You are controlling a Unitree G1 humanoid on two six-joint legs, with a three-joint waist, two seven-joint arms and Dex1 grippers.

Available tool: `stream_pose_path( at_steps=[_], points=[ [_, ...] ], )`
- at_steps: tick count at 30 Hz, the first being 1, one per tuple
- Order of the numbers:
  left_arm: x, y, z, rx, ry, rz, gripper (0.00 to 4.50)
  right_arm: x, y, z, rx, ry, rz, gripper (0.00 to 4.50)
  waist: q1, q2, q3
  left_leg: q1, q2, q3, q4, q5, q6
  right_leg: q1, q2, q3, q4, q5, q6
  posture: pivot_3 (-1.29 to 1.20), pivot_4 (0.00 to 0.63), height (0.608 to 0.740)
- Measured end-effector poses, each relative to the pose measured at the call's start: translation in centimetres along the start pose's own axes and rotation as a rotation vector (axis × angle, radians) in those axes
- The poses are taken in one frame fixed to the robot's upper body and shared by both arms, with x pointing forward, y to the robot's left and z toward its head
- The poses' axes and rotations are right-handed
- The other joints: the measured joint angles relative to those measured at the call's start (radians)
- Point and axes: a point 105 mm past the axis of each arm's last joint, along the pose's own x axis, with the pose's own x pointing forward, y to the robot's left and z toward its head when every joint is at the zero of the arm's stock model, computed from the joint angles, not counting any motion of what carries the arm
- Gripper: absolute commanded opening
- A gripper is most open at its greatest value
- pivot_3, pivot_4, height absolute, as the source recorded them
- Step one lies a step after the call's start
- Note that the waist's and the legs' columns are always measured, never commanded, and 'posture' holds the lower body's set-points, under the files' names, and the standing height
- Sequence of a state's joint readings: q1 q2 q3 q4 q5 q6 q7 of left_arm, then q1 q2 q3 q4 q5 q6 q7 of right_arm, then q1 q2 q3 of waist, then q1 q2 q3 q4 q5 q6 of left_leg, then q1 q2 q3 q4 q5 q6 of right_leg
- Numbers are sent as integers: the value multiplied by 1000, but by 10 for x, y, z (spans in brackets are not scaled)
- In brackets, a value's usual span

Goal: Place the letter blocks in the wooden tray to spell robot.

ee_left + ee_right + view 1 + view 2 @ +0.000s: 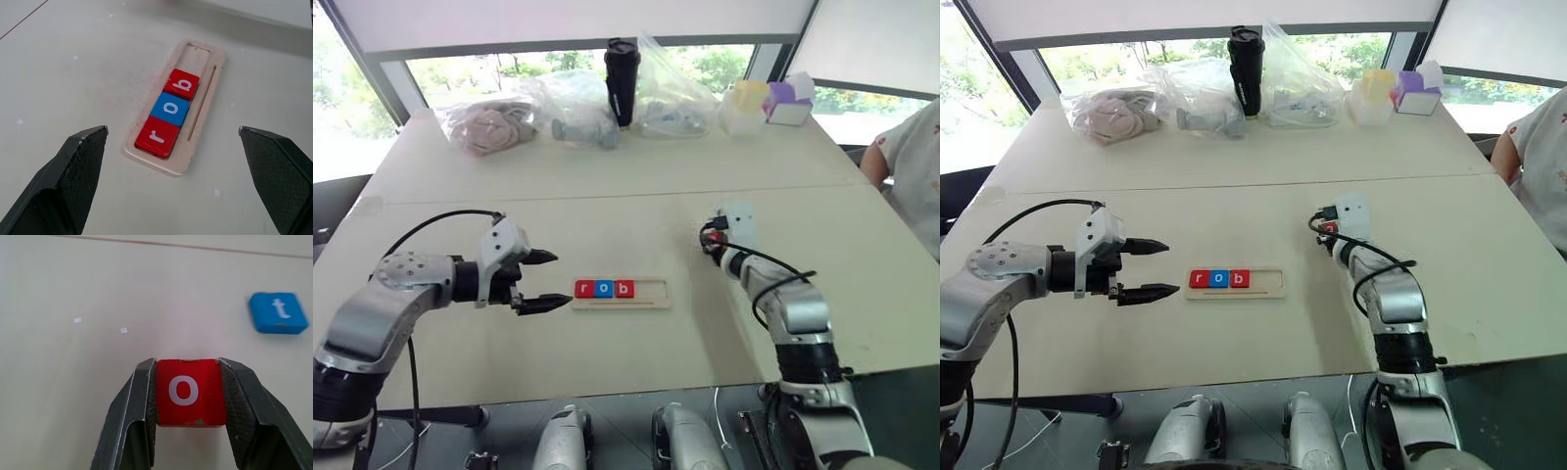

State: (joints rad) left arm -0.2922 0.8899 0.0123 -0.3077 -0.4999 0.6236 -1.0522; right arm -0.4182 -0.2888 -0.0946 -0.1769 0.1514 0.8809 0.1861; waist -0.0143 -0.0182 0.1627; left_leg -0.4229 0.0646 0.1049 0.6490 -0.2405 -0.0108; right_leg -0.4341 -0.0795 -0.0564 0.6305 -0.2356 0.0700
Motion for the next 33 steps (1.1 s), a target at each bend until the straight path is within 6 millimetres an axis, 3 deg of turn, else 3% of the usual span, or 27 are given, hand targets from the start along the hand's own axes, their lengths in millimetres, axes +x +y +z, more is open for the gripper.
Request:
stream_pose_path(
  at_steps=[5,10,18,23,30,33],
  points=[
    [0,3,-2,-1,5,-6,4500,-33,-5,-4,34,22,-12,1227,0,0,0,0,0,0,0,0,0,0,1,0,0,-1,-2,0,150,740],
    [1,4,-1,6,6,-22,4500,-56,12,-20,95,76,1,1227,0,0,0,0,0,-1,0,0,0,0,0,0,0,-2,-3,0,150,740],
    [4,3,-3,19,13,-43,4500,-67,34,-38,110,143,6,1227,0,0,0,-1,0,-1,0,0,0,-1,0,0,0,-2,-3,0,150,740],
    [3,3,-4,20,19,-48,4500,-70,30,-44,101,167,-36,1227,0,0,0,-1,0,-2,1,0,0,-1,0,0,0,-2,-3,0,150,740],
    [3,3,-5,22,23,-48,4500,-68,29,-44,110,166,-39,4480,0,0,0,-1,0,-2,0,0,0,-1,0,0,0,-2,-3,0,150,740],
    [3,3,-5,25,26,-45,4500,-69,28,-45,117,175,-28,4480,0,0,0,-1,0,-2,0,0,0,-1,0,0,0,-2,-3,0,150,740]
  ],
)
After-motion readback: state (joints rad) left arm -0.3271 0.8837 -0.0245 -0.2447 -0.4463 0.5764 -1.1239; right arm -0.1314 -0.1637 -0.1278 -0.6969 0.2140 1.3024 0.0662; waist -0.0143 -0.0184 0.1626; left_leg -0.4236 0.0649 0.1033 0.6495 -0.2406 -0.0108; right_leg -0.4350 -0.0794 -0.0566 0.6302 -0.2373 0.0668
